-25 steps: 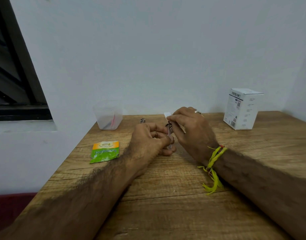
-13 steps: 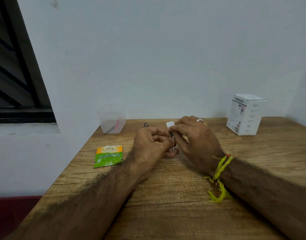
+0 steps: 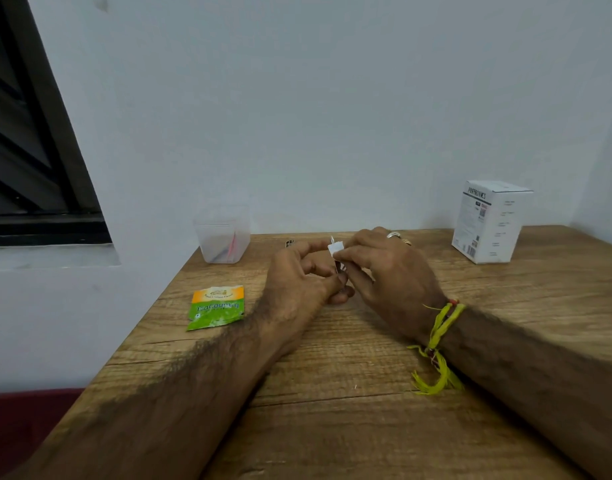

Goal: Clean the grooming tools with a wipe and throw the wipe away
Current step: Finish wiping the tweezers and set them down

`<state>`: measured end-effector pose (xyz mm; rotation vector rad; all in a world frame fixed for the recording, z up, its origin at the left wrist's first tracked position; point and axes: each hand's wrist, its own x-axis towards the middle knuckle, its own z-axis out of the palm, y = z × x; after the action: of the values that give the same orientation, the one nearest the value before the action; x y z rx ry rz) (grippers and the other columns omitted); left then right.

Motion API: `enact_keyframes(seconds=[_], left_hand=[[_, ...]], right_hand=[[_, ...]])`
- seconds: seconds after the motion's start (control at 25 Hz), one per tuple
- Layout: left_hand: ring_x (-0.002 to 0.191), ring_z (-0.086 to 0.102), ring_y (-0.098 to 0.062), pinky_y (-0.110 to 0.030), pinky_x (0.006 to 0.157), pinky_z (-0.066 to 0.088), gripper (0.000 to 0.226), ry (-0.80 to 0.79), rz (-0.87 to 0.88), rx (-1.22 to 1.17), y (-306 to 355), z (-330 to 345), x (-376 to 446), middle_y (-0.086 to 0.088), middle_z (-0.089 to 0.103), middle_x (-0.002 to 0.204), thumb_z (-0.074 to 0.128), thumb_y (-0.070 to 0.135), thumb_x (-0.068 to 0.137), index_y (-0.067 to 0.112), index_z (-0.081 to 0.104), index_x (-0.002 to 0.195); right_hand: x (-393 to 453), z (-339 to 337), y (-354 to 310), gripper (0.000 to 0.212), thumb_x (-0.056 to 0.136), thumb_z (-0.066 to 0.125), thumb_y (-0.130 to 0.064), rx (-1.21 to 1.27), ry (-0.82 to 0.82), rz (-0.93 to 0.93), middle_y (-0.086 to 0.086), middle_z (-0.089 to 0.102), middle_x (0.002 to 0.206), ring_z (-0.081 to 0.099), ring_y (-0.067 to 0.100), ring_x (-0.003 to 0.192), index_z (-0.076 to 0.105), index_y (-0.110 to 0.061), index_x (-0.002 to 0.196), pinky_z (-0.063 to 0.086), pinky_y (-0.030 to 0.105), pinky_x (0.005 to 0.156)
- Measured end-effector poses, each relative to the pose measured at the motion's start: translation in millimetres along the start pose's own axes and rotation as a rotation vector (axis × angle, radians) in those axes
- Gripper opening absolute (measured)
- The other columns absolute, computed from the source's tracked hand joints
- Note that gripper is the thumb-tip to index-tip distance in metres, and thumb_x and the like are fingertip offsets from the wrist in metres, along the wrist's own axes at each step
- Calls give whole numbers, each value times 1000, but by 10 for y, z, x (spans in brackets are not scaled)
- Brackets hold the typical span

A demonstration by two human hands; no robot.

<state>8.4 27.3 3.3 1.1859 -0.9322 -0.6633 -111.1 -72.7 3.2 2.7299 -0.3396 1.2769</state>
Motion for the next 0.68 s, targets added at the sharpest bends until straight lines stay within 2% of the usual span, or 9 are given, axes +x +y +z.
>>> enact_keyframes(seconds=[0.24, 0.52, 0.68], left_hand=[[65, 72, -16, -27, 63, 61, 59, -9, 6, 51, 10, -22, -5, -12, 68, 73, 71, -23, 75, 12, 60, 122], [62, 67, -16, -25, 62, 60, 66, 3, 13, 57, 33, -18, -14, -21, 63, 76, 68, -28, 69, 8, 60, 124], [60, 66, -14, -23, 59, 57, 66, 7, -2, 41, 31, -32, 2, -14, 64, 69, 68, -29, 69, 10, 62, 122]], right_hand=[[-15, 5, 31, 15, 88, 63, -13, 4, -8, 12, 5, 71, 94, 64, 31, 86, 76, -10, 95, 53, 46, 72], [-25, -10, -13, 16, 89, 62, -14, -8, -52, 35, 4, 72, 96, 66, 32, 87, 77, -13, 96, 53, 47, 72], [-41, -4, -21, 25, 91, 54, -23, 11, -118, 8, -1, 73, 106, 68, 32, 90, 76, -17, 98, 52, 46, 76]])
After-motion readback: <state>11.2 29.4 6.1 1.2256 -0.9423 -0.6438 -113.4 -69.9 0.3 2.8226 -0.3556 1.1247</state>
